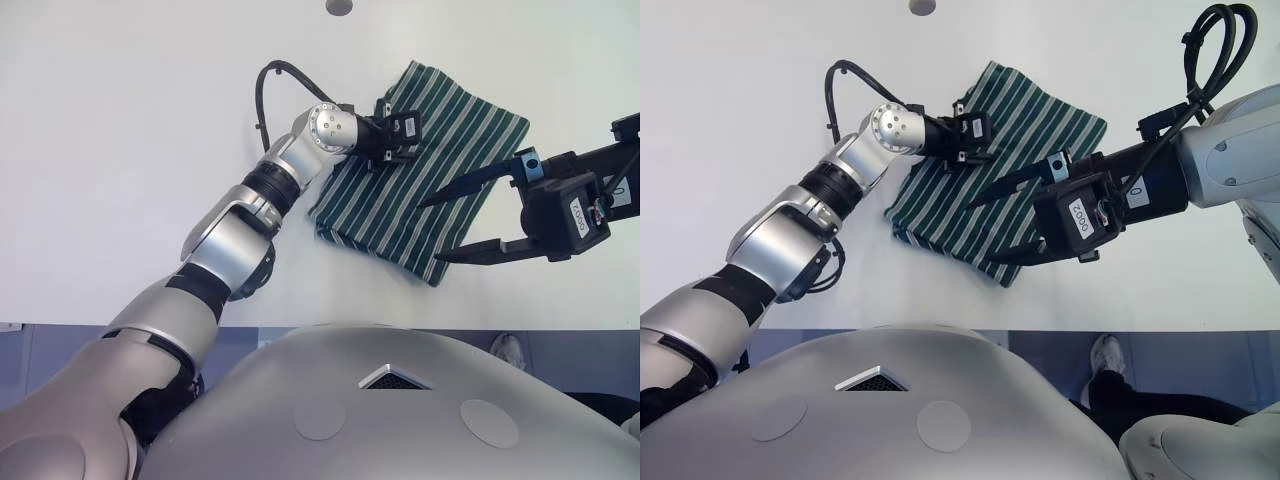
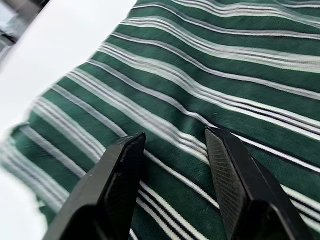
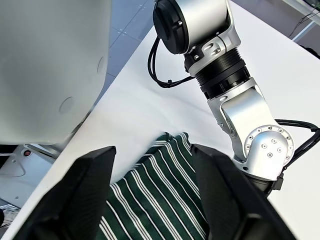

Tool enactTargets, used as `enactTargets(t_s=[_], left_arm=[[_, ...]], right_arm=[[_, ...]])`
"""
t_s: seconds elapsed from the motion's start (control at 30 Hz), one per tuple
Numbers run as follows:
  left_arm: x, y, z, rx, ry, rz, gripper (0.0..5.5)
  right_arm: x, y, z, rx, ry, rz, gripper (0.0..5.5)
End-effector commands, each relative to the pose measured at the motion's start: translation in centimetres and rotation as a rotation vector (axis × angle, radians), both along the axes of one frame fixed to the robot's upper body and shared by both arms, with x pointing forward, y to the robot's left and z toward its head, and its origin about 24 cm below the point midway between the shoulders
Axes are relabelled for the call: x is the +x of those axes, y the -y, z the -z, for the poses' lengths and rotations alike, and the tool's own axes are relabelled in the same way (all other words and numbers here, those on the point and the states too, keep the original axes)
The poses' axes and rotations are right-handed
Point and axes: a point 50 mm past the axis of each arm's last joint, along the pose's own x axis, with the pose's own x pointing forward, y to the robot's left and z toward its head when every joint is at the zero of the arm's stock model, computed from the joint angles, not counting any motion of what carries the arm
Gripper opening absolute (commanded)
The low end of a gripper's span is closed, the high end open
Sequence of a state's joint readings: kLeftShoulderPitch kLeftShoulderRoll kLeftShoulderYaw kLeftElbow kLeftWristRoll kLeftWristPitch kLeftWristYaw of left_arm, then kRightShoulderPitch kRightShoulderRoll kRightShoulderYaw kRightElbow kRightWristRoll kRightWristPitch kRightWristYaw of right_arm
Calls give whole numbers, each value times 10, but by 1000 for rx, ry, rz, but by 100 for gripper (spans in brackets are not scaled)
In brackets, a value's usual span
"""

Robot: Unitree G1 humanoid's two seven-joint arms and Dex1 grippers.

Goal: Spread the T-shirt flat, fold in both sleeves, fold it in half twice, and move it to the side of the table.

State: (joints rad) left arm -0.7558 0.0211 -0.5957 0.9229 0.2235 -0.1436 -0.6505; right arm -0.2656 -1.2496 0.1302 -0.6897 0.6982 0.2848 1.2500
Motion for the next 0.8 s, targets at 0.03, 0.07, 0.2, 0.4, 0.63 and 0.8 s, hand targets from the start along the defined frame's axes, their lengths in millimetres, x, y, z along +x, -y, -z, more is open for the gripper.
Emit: enactTargets(t_s=[0.03,0.07,0.2,0.4,0.63,0.8], left_arm=[[-14,-77,57,252,-155,-231,216],[-14,-85,58,237,-175,-285,216],[-22,-116,57,63,-286,-654,216],[-67,-152,79,3,-410,-1073,216],[-62,-137,32,-163,-269,-1046,216],[-30,-121,-66,-308,130,-816,216]], right_arm=[[-2,-1,4,5,32,56,279],[-2,-2,5,14,38,69,279],[-4,-4,8,33,51,112,279],[-2,1,13,-5,58,127,279],[12,14,22,-4,59,191,279],[46,28,26,196,210,343,279]])
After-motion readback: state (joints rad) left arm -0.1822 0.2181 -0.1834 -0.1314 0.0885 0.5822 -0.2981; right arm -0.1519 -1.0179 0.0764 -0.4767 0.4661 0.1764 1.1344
